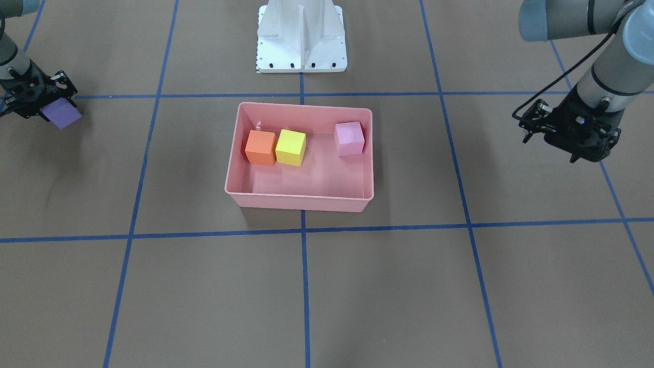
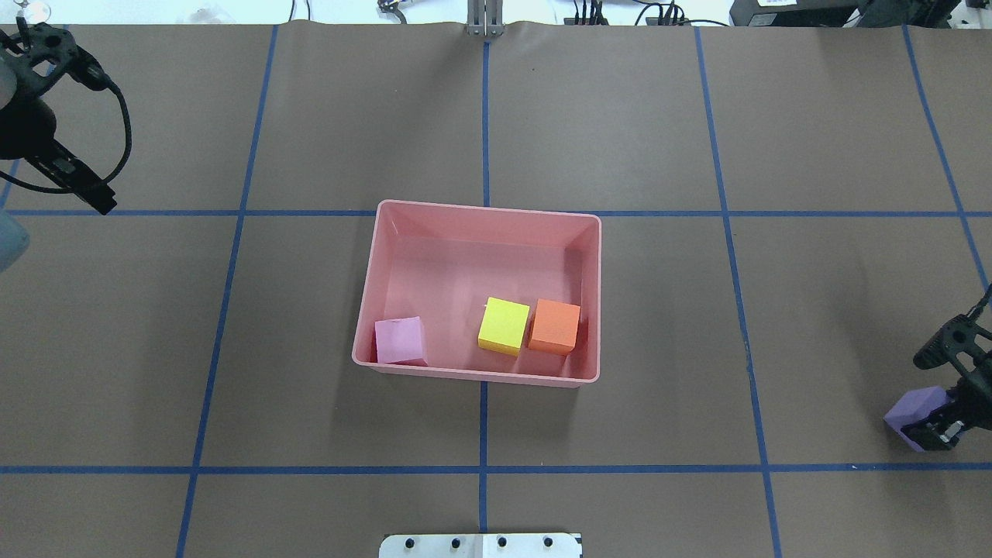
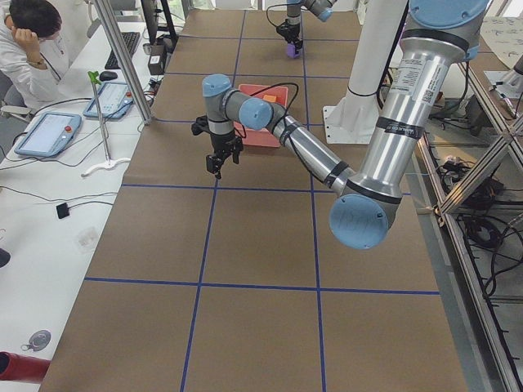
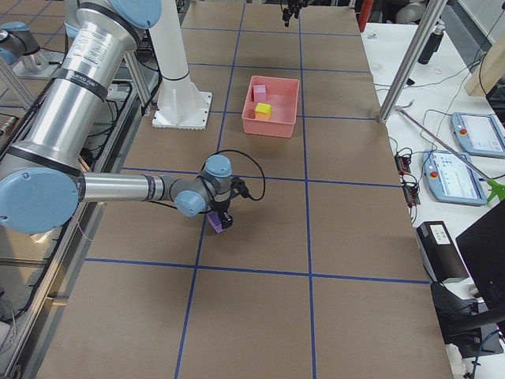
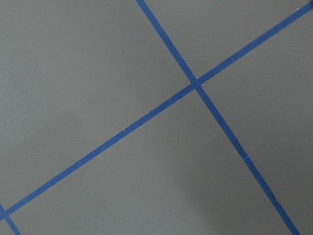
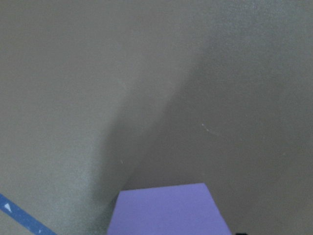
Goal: Place blocks into pink bin with both arms
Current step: 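Grasp the purple cube with the right gripper and lift it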
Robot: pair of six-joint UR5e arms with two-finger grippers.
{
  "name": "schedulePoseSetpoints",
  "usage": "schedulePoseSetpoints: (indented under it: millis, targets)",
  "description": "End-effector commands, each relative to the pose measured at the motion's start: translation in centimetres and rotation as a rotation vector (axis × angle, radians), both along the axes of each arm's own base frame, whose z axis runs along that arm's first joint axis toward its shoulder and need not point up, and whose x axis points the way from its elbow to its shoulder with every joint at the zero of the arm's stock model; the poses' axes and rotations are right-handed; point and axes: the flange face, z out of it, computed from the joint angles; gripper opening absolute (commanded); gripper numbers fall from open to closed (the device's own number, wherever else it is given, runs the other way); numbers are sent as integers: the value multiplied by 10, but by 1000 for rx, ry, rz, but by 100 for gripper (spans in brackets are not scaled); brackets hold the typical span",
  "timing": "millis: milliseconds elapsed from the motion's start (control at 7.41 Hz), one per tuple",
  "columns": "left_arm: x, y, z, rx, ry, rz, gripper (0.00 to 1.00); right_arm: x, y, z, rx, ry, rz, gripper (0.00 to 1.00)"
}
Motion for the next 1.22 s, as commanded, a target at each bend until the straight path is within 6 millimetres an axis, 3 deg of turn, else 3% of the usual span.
schedulePoseSetpoints:
  millis: [0, 135, 270, 405, 540, 810, 1080]
  targets:
    - [1, 0, 0, -34, 5, -35, 100, -13, -12, -35, 11, -75, -6, 0]
    - [1, 0, 1, -64, 4, -70, 100, -15, -29, -51, -29, -121, 39, 0]
    - [-1, 1, 2, -107, 7, -130, 100, -22, -64, -82, -98, -163, 111, 0]
    - [-24, -3, 15, -123, 0, -176, 100, -25, -104, -120, -127, -192, 154, 0]
    - [-56, -5, 30, -139, -7, -228, 100, -34, -134, -167, -153, -185, 187, 0]
    - [-119, -2, 67, -175, -18, -334, 100, -60, -179, -285, -224, -161, 253, 0]
    - [-185, -10, 122, -119, -14, -376, 100, -85, -201, -383, -306, -152, 335, 0]
